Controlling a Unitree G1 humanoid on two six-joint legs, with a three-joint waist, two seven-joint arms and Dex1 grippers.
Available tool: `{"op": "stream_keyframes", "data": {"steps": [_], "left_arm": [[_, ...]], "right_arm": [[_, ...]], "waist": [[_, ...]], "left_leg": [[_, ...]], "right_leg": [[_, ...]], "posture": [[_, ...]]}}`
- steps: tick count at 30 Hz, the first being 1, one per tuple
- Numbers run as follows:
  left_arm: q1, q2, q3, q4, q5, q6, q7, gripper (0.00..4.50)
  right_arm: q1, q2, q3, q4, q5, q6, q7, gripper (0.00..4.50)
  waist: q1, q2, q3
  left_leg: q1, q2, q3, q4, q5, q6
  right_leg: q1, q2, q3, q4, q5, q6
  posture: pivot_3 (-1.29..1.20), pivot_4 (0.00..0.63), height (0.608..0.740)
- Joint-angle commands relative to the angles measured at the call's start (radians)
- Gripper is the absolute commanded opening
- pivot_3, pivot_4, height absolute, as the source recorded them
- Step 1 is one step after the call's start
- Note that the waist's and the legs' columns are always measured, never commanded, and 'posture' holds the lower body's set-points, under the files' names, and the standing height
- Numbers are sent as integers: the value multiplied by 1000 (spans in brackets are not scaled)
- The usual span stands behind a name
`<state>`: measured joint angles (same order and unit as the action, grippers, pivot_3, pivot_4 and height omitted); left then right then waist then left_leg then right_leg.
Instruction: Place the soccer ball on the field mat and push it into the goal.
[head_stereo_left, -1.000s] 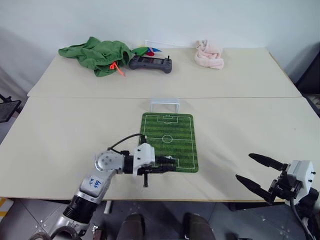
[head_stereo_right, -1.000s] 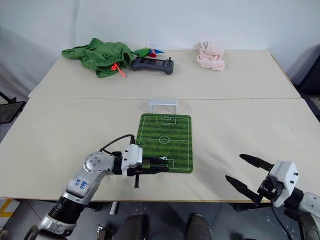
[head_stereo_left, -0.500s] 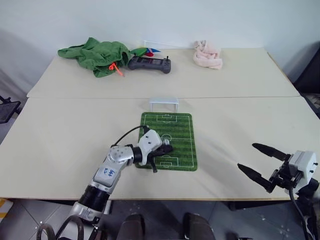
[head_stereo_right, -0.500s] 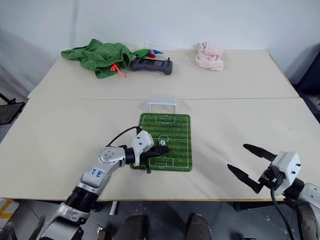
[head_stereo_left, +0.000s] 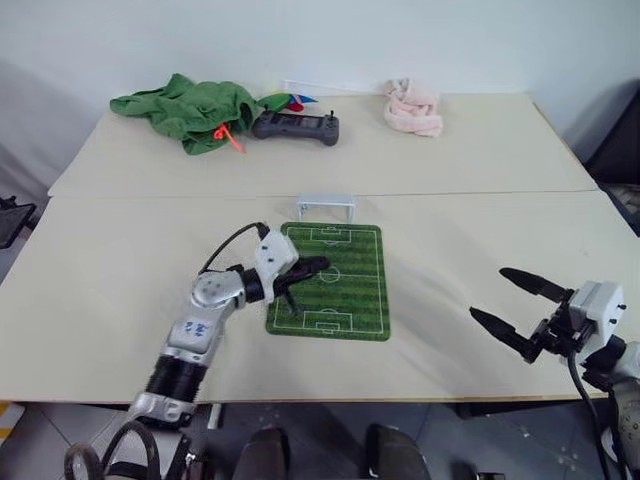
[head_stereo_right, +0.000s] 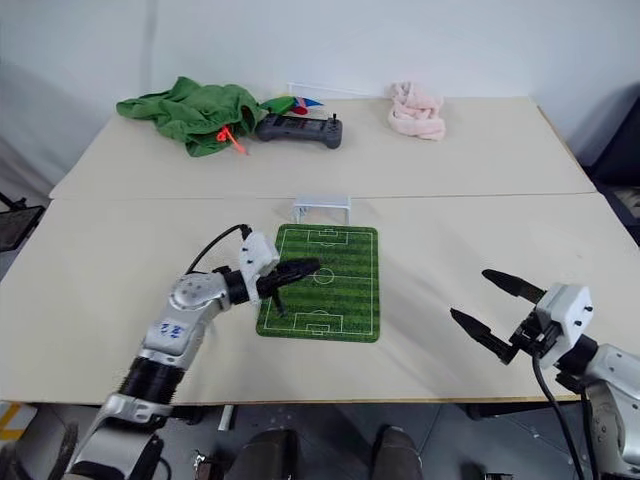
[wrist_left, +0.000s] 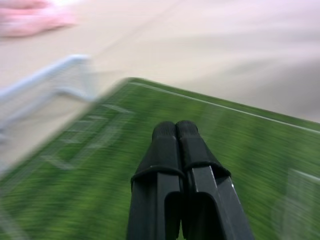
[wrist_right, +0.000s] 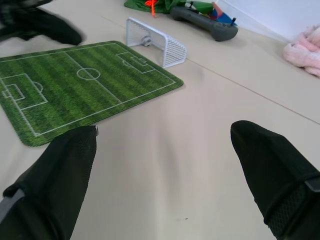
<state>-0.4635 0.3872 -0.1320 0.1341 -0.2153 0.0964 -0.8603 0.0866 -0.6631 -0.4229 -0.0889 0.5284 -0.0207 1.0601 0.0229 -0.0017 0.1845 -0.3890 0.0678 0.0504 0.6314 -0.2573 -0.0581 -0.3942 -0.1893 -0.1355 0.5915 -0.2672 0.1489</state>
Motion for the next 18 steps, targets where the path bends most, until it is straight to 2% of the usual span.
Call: {"op": "stream_keyframes", "data": {"steps": [1,4,7,13,18], "left_arm": [[21,61,34,-73,-89,68,-104,42],[49,115,56,-103,-93,111,-108,42],[93,189,127,-101,-163,150,-180,42],[126,268,237,23,-172,72,-224,42],[165,292,317,79,-176,-21,-242,42]], "right_arm": [[-25,-20,2,8,2,-15,13,4500],[-45,-28,8,21,7,-13,27,4500],[-73,-58,5,38,45,9,86,4500],[-105,-136,17,123,55,18,217,4500],[-229,-161,44,268,19,4,244,4500]], "waist": [[1,0,0],[1,0,0],[0,0,0],[0,0,0],[-1,0,0]], "left_leg": [[0,0,0,0,0,0],[0,0,1,1,0,1],[0,0,1,0,-1,1],[0,1,2,0,-1,1],[0,1,3,1,-1,1]], "right_leg": [[0,0,0,0,0,0],[0,0,1,0,0,0],[0,0,2,0,0,1],[-1,1,2,0,1,0],[-1,1,3,0,1,0]], "posture": [[0,150,740],[0,150,740],[0,150,740],[0,150,740],[0,150,740]]}}
